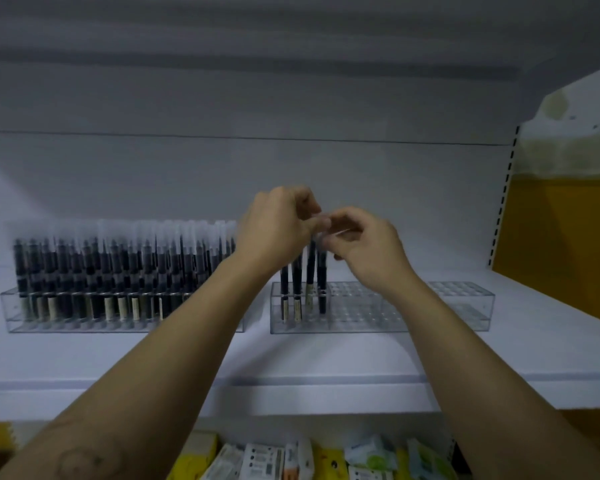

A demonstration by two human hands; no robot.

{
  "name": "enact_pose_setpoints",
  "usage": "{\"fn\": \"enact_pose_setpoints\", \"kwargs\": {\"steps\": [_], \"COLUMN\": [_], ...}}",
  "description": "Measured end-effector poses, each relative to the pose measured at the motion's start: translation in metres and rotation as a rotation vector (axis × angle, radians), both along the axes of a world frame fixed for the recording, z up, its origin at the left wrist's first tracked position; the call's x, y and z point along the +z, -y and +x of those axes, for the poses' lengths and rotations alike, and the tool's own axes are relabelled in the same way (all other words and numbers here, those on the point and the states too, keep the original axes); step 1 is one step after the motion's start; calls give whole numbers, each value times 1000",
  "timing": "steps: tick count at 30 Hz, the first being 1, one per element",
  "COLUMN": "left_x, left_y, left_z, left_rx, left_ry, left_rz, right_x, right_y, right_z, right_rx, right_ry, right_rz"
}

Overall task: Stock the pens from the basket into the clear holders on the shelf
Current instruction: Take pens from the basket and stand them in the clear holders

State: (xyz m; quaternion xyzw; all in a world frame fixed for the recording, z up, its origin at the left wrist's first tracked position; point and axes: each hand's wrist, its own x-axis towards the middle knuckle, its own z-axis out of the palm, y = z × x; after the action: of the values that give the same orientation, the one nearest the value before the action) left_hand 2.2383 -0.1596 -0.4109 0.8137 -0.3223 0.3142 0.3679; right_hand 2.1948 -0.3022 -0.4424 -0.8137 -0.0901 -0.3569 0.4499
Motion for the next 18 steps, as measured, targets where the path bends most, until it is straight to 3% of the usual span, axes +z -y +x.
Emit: {"fn": "enact_pose_setpoints", "kwargs": {"steps": [2, 8, 13, 18], "left_x": [-3, -7, -11, -18], "left_y": [1, 1, -2, -9], "left_z": [1, 2, 0, -8], "left_rx": [25, 68, 84, 102], "left_ry": [3, -19, -98, 24], "left_rz": [20, 89, 112, 143], "right_x": [-6, -18, -20, -19], "right_y": [1, 4, 4, 0], "right_z": [-7, -22, -25, -29], "right_rx": [-48, -73, -106, -103], "right_ry": [-64, -171, -206, -214], "right_rz": [-166, -333, -393, -390]}}
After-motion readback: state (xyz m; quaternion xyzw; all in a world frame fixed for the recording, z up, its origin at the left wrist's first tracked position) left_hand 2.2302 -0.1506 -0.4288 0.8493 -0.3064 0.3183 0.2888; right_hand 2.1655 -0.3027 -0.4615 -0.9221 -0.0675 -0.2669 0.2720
